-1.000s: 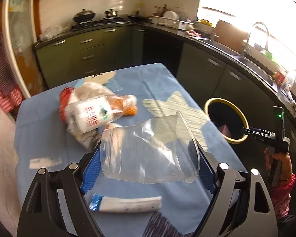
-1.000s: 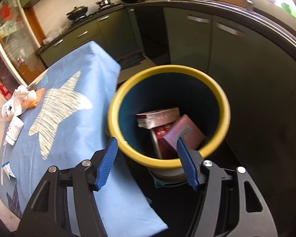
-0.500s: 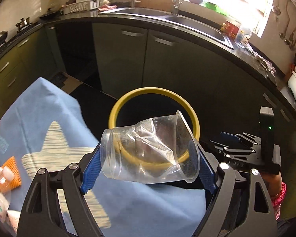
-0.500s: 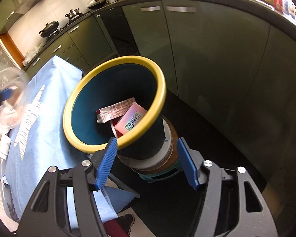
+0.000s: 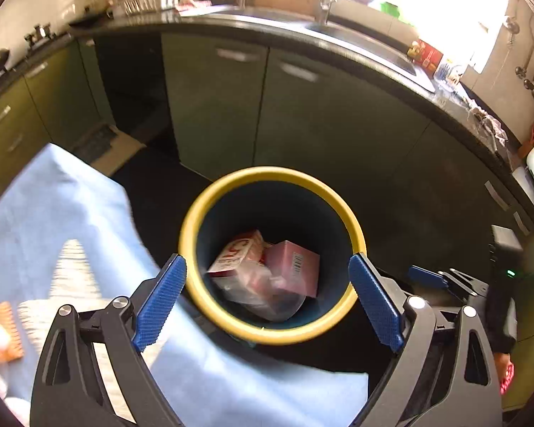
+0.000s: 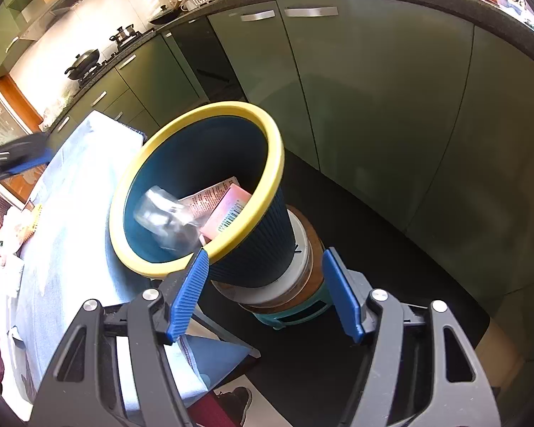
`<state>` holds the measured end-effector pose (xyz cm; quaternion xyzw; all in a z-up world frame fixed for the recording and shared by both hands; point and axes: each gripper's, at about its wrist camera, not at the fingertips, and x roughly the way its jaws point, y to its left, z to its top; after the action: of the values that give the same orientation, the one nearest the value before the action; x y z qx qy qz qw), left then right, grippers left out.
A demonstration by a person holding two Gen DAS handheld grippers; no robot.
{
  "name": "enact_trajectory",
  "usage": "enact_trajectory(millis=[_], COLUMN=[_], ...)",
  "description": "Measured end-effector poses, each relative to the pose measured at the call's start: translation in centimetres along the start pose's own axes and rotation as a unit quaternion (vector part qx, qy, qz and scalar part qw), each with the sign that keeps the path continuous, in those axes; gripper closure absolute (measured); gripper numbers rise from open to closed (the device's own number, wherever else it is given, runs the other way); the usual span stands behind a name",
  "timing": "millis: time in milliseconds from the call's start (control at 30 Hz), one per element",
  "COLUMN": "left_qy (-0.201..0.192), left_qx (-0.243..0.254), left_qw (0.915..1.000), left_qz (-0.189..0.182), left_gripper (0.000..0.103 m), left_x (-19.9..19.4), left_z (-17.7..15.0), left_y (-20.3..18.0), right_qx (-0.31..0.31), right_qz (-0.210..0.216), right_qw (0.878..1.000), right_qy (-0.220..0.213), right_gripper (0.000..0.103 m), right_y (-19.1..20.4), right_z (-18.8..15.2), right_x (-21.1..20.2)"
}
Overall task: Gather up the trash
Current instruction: 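Carry the plastic cup over the yellow bin and open the left gripper, then grasp the white toothpaste tube with the right gripper and lift it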
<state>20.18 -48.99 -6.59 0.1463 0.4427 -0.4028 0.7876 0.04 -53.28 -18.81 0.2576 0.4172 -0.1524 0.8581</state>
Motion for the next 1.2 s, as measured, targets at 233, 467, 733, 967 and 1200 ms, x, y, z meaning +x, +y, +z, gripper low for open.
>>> enact_trajectory(millis=[233, 467, 733, 967, 1200], left_qy=[-0.058, -0.114, -0.144, -0.165, -0.165], left_qx=[-0.042, -0.078, -0.152, -0.222, -0.291], left_qw=[0.9974, 0.9881, 0.9658, 0.9357, 0.9099], left_qz=[0.006, 0.067, 0.153, 0.219, 0.245], left_gripper=[0.007, 0.006, 0.005, 0.005, 0.005], left_x=[-9.1, -17.5, -24.3, -29.3, -31.5], left_z=[-4.2, -11.3, -19.2, -25.6, -31.5], left_y=[2.2, 5.8, 11.9, 16.5, 19.6], right_qx=[-0.025, -0.068, -0.169, -0.321, -0.442], right_qz=[0.008, 0.017, 0.053, 0.141, 0.230], right_qw=[1.000, 0.998, 0.984, 0.932, 0.857], right_qy=[0.002, 0.002, 0.027, 0.091, 0.130], right_gripper=[0.040, 0.039, 0.039, 0.039, 0.039], right_y=[2.6, 6.6, 14.9, 24.9, 34.2], right_z=[-0.2, -0.4, -1.8, -5.9, -10.6], right_x=[-0.2, -0.9, -0.5, 0.4, -0.1])
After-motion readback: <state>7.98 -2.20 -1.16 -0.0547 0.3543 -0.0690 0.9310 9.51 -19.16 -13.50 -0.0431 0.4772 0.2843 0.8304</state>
